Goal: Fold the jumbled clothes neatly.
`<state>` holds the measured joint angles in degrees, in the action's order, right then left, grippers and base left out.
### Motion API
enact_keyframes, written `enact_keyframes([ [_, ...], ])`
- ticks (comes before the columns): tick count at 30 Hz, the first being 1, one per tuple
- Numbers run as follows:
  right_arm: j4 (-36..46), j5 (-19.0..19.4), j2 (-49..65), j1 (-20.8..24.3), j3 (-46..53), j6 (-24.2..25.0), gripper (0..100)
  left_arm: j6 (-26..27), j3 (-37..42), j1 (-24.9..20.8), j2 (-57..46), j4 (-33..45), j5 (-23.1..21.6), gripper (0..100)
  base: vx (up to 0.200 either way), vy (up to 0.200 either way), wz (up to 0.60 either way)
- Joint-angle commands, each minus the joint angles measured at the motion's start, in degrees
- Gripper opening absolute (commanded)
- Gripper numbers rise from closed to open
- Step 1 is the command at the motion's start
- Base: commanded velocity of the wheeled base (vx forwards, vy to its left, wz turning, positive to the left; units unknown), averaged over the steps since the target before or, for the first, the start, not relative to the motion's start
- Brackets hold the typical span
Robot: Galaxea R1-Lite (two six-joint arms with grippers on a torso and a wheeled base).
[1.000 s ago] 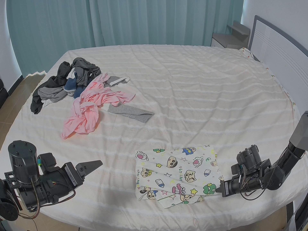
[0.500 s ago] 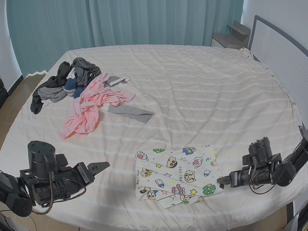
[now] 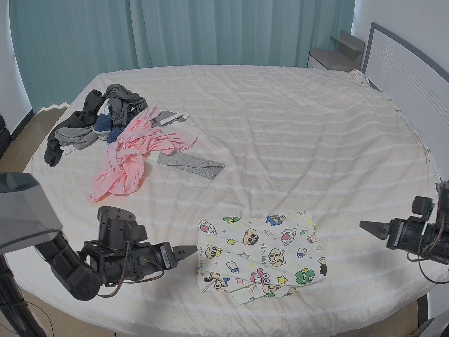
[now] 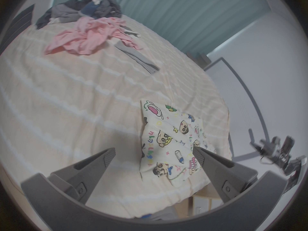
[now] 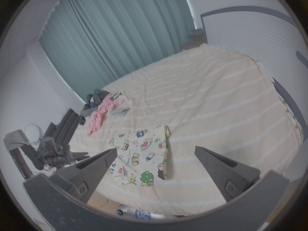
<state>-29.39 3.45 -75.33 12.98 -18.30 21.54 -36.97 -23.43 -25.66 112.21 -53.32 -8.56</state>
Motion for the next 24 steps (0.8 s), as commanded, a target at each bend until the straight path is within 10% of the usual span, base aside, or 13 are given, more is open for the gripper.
enact_keyframes([
  [1,0.21,4.11,12.75,-5.69,3.36,-0.18,100,5.86,-7.51,-0.18,14.0,-2.49,-2.87,100,0.0,0.0,0.0],
  [24,0.12,5.78,11.17,-5.07,4.59,-0.45,100,6.04,-21.83,-0.09,26.39,-6.0,-10.87,100,0.0,0.0,0.0],
])
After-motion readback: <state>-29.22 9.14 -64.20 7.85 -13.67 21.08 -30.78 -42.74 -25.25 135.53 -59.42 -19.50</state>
